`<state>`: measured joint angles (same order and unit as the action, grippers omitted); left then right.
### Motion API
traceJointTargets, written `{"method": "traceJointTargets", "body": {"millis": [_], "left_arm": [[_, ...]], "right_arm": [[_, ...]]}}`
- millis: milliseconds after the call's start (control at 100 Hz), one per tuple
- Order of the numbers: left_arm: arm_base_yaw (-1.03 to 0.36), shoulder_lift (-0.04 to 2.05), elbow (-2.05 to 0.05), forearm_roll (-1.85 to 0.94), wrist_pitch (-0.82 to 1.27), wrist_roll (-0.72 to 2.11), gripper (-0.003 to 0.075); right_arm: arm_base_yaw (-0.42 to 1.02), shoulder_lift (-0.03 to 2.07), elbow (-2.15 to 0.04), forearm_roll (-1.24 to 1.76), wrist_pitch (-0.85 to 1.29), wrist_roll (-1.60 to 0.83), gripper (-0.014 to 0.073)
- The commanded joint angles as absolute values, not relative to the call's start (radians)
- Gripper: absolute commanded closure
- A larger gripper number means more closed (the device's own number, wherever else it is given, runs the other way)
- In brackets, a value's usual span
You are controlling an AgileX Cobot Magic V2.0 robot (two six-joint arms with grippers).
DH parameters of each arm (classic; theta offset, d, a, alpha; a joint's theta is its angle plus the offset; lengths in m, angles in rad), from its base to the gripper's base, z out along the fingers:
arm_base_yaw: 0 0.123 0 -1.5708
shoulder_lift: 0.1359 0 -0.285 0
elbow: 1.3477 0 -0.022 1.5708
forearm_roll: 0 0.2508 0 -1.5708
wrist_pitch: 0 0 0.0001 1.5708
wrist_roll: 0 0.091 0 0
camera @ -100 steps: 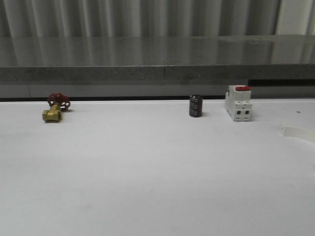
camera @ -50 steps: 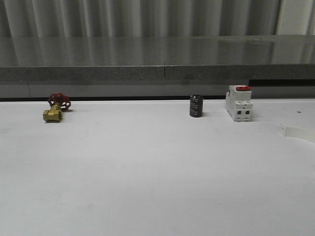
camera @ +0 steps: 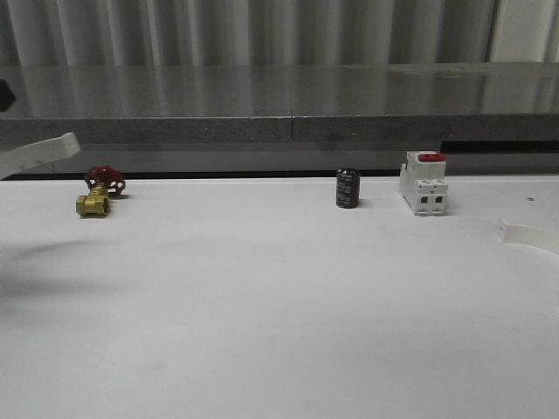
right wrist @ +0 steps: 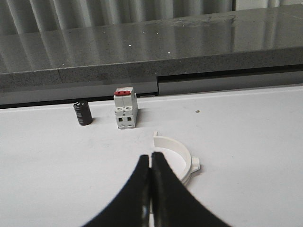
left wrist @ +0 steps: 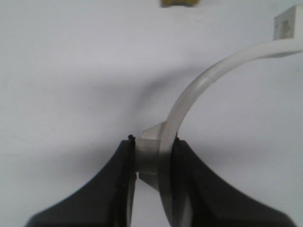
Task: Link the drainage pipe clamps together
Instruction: 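Lift the clamp half and carry it toward the table center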
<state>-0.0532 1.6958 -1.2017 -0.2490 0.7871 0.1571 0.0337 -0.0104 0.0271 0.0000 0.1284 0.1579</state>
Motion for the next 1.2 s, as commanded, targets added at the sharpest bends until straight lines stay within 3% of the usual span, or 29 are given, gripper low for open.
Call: {"method": "traceJointTargets", "body": {"millis": [0, 270, 800, 1190], "left_arm": [[-0.125, 1.647, -1.224, -0.273, 0.757, 0.119, 0.0740], [-0.289, 1.647, -1.224, -0.273, 0.710, 0.117, 0.0740], [-0.302, 1.649, -1.224, -0.359, 0.673, 0.111, 0.0739], [-0.430, 1.705, -1.226, -0.262, 0.531, -0.192, 0.0739]], "right_arm": [[0.027, -0.031, 0.012, 0.000, 0.044, 0.149, 0.0662], [0.027, -0.031, 0.012, 0.000, 0.044, 0.149, 0.0662], [0.027, -0.031, 0.012, 0.000, 0.044, 0.149, 0.0662], [0.027, -0.031, 0.012, 0.000, 0.044, 0.149, 0.0662]]}}
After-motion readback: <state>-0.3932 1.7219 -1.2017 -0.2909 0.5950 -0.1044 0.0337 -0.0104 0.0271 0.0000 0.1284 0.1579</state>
